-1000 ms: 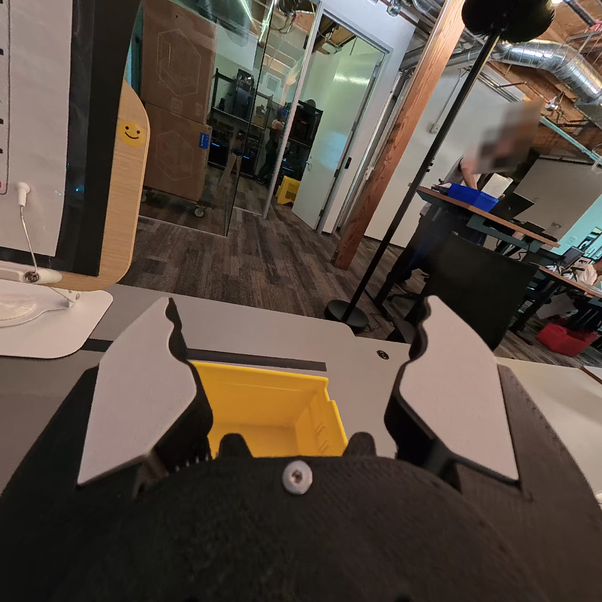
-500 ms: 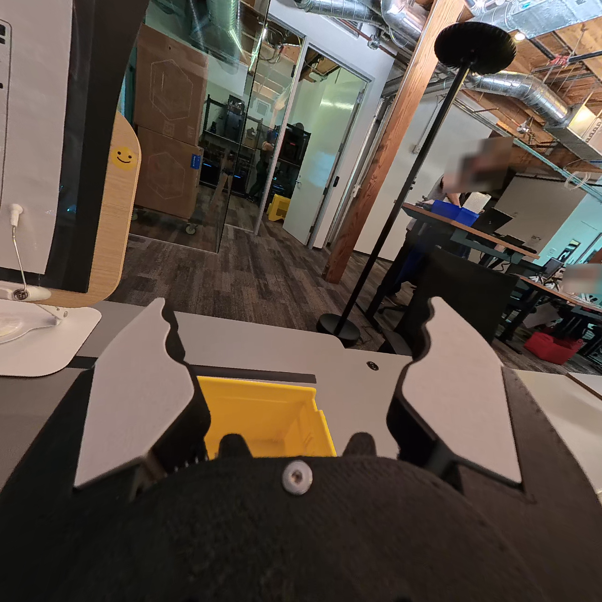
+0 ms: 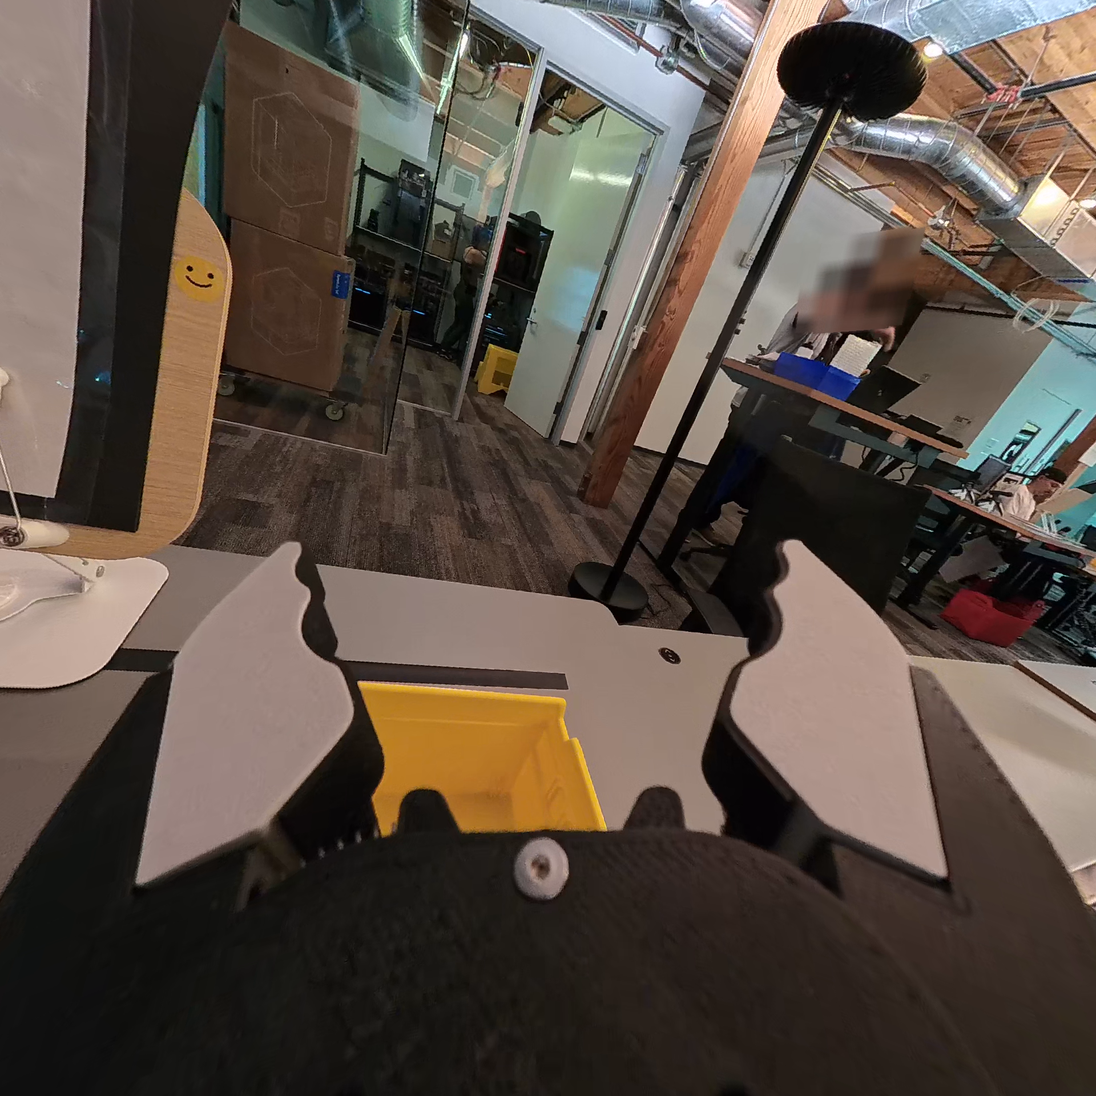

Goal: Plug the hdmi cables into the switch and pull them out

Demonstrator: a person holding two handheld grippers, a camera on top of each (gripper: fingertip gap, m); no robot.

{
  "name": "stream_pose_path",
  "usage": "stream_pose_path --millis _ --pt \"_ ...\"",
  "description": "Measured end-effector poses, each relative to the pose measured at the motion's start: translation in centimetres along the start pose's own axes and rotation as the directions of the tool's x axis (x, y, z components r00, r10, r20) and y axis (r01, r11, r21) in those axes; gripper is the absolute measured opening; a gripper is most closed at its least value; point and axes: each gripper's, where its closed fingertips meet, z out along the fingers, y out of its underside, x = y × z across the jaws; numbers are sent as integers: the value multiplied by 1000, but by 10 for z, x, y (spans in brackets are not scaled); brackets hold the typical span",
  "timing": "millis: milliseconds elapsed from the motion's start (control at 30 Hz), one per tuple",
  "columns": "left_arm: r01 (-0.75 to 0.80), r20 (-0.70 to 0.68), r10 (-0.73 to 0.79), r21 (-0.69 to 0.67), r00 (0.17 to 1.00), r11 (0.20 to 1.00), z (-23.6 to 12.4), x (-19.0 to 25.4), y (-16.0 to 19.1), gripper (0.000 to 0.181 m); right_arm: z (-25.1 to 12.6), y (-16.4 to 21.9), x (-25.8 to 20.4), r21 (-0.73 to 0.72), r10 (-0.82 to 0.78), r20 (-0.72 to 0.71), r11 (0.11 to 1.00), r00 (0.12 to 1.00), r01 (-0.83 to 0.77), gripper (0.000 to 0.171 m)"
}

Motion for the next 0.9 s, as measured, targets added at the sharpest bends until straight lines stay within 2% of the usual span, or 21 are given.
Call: stream_pose_path --millis 900 --pt "13 -29 -15 -80 999 997 4 9 15 144 0 2 -7 -32 1 19 999 1000 -1 137"
